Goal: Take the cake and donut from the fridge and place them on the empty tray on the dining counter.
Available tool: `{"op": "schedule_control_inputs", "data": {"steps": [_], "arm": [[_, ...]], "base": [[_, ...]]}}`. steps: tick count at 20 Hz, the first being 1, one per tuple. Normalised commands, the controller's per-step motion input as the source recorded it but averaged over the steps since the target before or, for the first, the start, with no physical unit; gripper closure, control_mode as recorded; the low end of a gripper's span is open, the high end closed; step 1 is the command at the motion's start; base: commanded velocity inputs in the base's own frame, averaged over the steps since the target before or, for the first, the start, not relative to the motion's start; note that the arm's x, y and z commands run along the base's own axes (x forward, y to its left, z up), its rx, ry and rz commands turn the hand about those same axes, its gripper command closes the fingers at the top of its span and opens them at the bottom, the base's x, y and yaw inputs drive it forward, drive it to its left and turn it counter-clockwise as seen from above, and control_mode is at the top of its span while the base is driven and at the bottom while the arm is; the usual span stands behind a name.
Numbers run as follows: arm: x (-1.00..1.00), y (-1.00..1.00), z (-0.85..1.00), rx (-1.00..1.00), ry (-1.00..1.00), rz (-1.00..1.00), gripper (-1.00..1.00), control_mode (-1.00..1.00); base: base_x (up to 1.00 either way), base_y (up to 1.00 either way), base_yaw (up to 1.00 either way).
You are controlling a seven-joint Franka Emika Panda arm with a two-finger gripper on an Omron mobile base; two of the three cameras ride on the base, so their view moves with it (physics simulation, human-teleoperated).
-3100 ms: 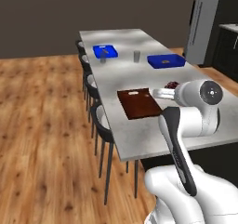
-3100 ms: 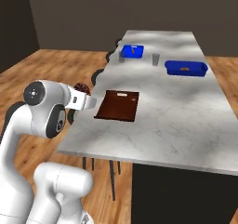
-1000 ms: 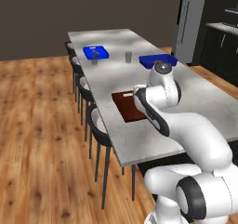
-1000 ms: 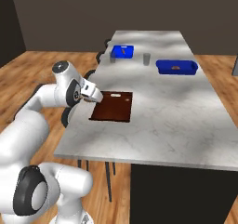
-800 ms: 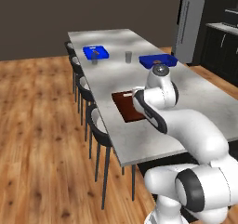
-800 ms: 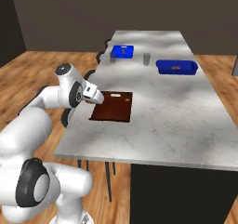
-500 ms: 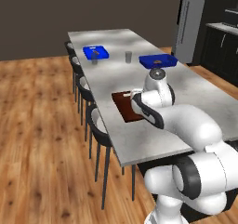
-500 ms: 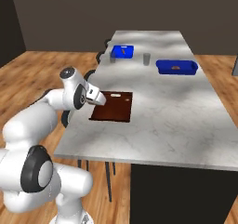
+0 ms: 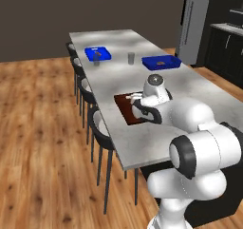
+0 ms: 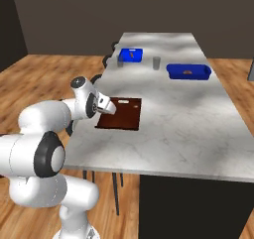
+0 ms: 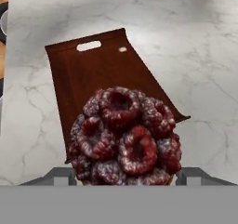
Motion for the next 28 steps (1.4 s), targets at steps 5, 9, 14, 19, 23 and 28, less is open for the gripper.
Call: {"op": "schedule_control_inputs", "data": {"steps": [5, 9, 14, 19, 23, 28], "arm": [[0.25, 0.00, -0.33, 0.00, 0.00, -0.03, 1.00, -1.00], [0.15, 0.00, -0.34, 0.00, 0.00, -0.04, 1.00, -1.00], [0.18, 0.00, -0.31, 0.00, 0.00, -0.04, 1.00, -1.00], [0.27, 0.00, -0.18, 0.04, 0.00, -0.03, 1.00, -1.00], [0.29, 0.00, -0.18, 0.08, 0.00, -0.01, 1.00, -1.00], [0.29, 0.00, -0.20, 0.07, 0.00, -0.01, 1.00, -1.00]], "base": [[0.00, 0.00, 0.00], [0.00, 0.00, 0.00], [0.00, 0.00, 0.00], [0.00, 0.00, 0.00], [0.00, 0.00, 0.00], [0.00, 0.00, 0.00]]}}
